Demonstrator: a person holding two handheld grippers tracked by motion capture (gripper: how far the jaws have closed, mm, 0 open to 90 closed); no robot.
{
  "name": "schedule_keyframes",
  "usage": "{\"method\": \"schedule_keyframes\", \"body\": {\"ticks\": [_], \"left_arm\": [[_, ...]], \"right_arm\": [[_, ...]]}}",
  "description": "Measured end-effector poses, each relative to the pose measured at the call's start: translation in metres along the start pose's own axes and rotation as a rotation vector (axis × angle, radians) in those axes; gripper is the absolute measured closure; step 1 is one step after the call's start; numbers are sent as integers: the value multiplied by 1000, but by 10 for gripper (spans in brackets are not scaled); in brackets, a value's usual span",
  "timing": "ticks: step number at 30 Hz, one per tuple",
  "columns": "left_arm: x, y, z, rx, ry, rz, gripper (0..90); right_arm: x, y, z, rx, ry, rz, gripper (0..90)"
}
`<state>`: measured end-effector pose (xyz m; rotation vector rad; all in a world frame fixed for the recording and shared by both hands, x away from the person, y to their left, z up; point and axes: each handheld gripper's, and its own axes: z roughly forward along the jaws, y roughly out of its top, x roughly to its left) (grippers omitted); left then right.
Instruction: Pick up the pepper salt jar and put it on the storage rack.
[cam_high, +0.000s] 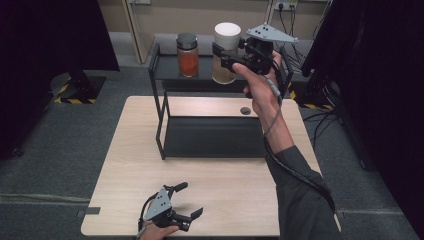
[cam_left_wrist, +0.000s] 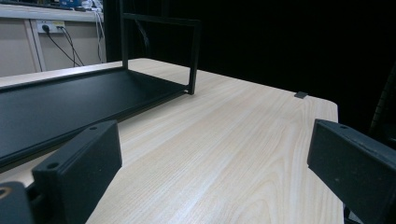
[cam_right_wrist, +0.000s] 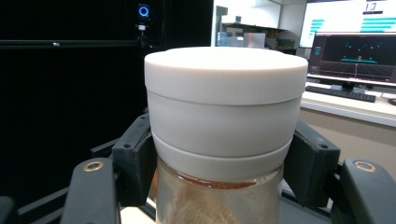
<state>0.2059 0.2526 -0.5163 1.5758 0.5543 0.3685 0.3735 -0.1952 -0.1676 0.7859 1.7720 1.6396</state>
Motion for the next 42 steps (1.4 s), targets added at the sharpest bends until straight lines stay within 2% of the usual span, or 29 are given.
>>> {"method": "schedule_keyframes", "body": {"ticks": [18,28,34,42], "left_arm": [[-1,0,0,-2,-10,3,25],[-1,0,0,-5,-11,0,25],[-1,0,0,-5,-12,0,25],[-1,0,0,-6,-15,1,25]], "right_arm": [[-10,-3,25,17,-78,0,352],[-15,-10,34,16,-100,13,352],[-13,-10,40,18,-113,9,351],[-10,-13,47,17,-107,10,351]]}}
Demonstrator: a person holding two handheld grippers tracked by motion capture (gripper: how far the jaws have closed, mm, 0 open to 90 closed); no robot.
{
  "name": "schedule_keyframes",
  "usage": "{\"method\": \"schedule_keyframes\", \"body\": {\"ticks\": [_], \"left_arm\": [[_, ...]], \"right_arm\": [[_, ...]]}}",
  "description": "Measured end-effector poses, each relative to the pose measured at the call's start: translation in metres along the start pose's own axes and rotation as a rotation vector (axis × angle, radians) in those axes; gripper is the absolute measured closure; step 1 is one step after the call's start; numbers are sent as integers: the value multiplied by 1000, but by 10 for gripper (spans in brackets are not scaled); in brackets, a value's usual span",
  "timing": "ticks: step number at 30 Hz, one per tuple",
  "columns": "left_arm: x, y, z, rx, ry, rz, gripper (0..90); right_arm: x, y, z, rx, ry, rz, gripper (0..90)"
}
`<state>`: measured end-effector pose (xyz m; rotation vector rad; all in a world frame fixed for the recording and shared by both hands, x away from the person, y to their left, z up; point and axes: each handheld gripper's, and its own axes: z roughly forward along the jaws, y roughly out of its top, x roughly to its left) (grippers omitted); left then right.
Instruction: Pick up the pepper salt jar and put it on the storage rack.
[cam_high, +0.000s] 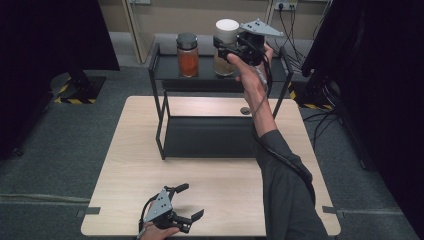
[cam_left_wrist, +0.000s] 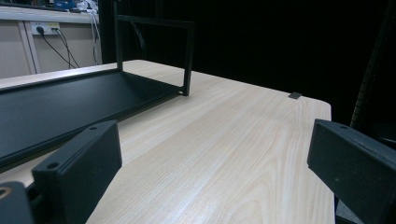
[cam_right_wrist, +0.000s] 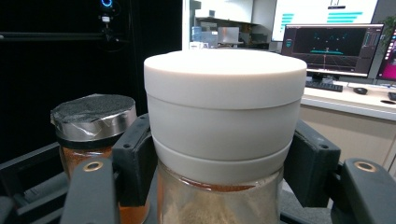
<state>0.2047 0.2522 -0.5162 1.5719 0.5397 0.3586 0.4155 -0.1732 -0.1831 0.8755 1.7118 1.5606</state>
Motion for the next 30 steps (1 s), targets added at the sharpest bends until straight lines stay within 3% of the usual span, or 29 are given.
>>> {"method": "schedule_keyframes", "body": {"ticks": [20,24,30], "left_arm": [[-1,0,0,0,0,4,25],[-1,0,-1,-4,1,5,25],[-1,0,0,1,1,7,25]], "right_arm": [[-1,-12,8,-7,8,15,340],[-5,-11,4,-11,19,57,178],[-8,-11,-9,-18,28,27,100]]}}
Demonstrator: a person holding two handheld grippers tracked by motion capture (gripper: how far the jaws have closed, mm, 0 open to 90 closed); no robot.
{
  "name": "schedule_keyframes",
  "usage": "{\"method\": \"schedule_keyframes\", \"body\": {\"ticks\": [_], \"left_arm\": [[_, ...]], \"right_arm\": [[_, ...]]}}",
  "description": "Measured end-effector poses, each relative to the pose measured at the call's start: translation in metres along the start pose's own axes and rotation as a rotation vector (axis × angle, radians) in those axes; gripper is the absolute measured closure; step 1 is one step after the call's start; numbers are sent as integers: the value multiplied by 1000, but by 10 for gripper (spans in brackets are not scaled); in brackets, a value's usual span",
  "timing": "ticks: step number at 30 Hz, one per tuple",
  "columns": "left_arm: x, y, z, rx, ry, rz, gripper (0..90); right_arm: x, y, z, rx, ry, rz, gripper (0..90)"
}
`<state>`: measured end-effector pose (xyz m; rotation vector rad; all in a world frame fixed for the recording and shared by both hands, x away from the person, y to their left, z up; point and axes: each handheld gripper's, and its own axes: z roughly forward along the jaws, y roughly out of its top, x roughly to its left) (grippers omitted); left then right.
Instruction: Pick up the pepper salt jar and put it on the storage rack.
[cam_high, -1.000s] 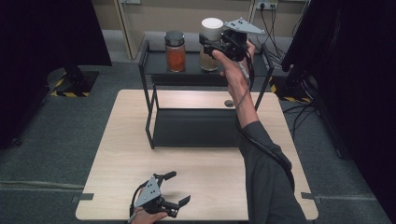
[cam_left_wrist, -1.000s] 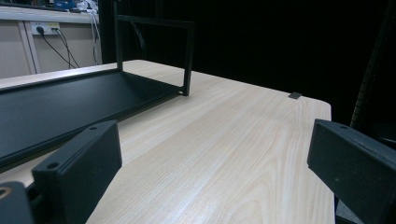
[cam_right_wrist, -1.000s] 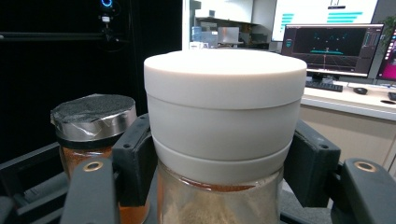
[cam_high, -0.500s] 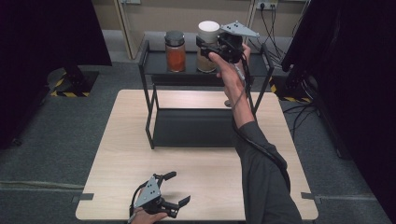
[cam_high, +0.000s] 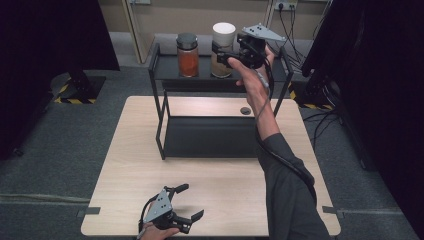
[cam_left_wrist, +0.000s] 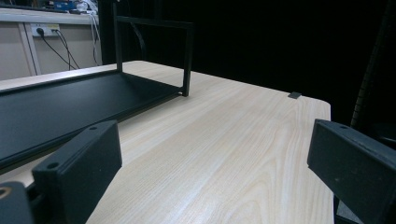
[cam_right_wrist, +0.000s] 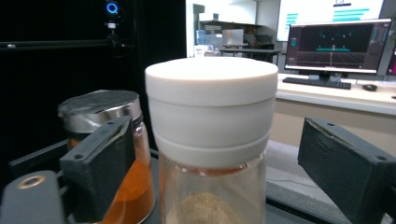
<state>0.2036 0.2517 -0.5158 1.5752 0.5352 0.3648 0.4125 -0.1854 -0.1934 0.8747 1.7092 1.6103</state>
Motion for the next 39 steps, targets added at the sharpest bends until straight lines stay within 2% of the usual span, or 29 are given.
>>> {"method": "schedule_keyframes", "body": {"ticks": [17,20,33,39], "left_arm": [[0,0,1,5,6,-3,26],[0,-1,1,5,8,-1,26],[0,-1,1,4,10,-3,25],[0,0,0,3,10,-1,25]], "right_arm": [[-11,-18,-35,-18,71,5,7],[-14,-22,-40,-18,93,23,4],[-23,-47,-57,-44,144,33,4],[-22,-58,-68,-70,164,10,4]]}}
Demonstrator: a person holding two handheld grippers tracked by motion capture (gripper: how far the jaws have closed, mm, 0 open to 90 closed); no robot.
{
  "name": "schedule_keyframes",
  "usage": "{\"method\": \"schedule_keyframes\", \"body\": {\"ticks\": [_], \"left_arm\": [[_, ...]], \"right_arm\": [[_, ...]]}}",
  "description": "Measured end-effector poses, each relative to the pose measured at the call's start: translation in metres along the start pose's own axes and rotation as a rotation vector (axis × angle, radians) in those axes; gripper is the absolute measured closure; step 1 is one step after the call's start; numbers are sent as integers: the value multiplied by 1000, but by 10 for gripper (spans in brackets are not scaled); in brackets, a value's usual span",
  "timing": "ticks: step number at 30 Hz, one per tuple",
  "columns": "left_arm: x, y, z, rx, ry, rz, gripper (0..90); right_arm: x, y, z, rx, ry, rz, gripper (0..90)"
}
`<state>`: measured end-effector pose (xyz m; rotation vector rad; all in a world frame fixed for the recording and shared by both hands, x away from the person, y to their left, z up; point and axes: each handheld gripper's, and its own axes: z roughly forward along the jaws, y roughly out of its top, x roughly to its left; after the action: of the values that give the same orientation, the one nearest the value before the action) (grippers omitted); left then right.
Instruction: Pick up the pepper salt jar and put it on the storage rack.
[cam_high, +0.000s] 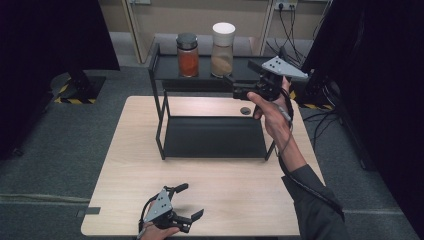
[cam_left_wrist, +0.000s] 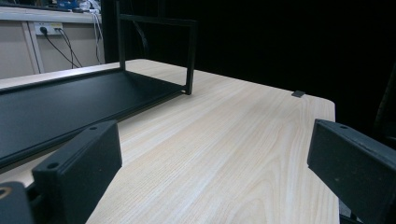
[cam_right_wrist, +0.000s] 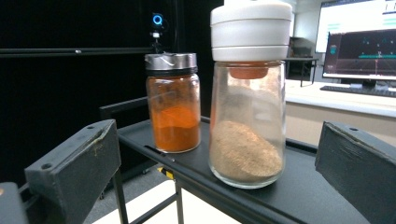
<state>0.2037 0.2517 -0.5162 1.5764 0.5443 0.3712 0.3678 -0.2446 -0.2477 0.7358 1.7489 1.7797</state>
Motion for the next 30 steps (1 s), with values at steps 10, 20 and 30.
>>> {"method": "schedule_keyframes", "body": {"ticks": [10,20,30], "left_arm": [[0,0,0,1,0,1,26],[0,0,0,1,-2,4,25],[0,0,0,-1,1,5,24]], "right_arm": [[3,-22,-20,-10,48,-3,4],[4,-41,-42,3,58,0,4],[9,-61,-60,11,65,4,4]]}}
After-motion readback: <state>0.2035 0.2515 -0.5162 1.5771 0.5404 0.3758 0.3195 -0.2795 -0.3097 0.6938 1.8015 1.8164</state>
